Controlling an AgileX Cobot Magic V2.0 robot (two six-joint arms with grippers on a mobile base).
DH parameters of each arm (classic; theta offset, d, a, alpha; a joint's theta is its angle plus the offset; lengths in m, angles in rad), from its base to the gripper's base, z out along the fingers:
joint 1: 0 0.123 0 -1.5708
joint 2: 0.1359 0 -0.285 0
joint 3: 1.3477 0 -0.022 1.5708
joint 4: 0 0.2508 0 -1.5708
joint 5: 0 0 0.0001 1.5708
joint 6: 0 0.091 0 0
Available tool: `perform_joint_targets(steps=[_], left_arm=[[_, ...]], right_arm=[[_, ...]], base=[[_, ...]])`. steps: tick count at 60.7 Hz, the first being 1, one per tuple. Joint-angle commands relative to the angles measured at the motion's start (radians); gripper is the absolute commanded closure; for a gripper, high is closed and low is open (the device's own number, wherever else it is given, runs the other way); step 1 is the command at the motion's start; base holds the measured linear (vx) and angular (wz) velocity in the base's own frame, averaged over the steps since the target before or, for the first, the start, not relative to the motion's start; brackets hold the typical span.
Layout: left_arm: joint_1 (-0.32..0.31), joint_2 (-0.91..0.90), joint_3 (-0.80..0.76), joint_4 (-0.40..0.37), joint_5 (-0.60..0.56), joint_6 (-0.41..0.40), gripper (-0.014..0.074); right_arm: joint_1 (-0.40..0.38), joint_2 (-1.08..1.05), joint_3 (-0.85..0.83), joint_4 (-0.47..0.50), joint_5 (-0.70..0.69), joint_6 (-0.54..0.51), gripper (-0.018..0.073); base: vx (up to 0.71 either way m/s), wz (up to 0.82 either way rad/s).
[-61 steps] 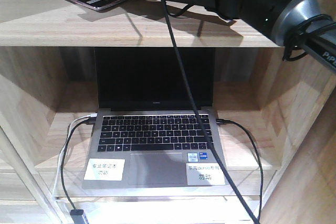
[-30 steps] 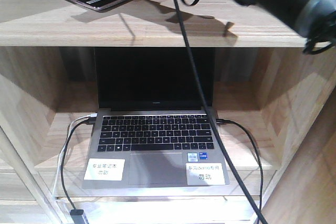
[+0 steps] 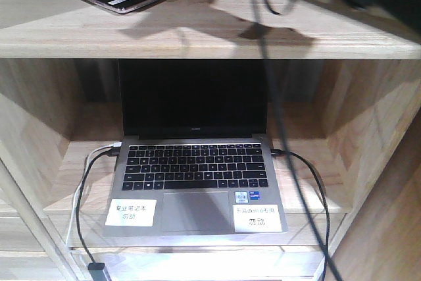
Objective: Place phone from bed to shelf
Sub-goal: 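Withdraw the open right gripper away from the phone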
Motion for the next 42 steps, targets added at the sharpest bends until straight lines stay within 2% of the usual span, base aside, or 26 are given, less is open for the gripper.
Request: perform_joint_targets(steps=[1, 12, 32, 42], left_arm=[[-0.004, -0.006, 0.003, -0.009, -0.074, -0.004, 0.0596], [-0.004, -0.006, 0.003, -0.009, -0.074, -0.004, 0.0596], [-0.004, -0.006, 0.003, -0.009, -0.074, -0.004, 0.0596], [-0.004, -0.006, 0.003, -0.009, -0.074, -0.004, 0.0596]], right_arm=[[-0.038, -0.113, 0.042, 0.050, -0.052, -0.041, 0.0566], [-0.064, -0.246, 0.215, 0.049, -0.068, -0.073, 0.0565], [-0.064, -0.538, 0.565, 0.051, -0.249, -0.102, 0.0565], [-0.064, -0.695, 0.710, 0.049, -0.289, -0.102, 0.0565]], base=[[0.00, 0.00], [0.00, 0.00], [0.00, 0.00], [0.00, 0.00]])
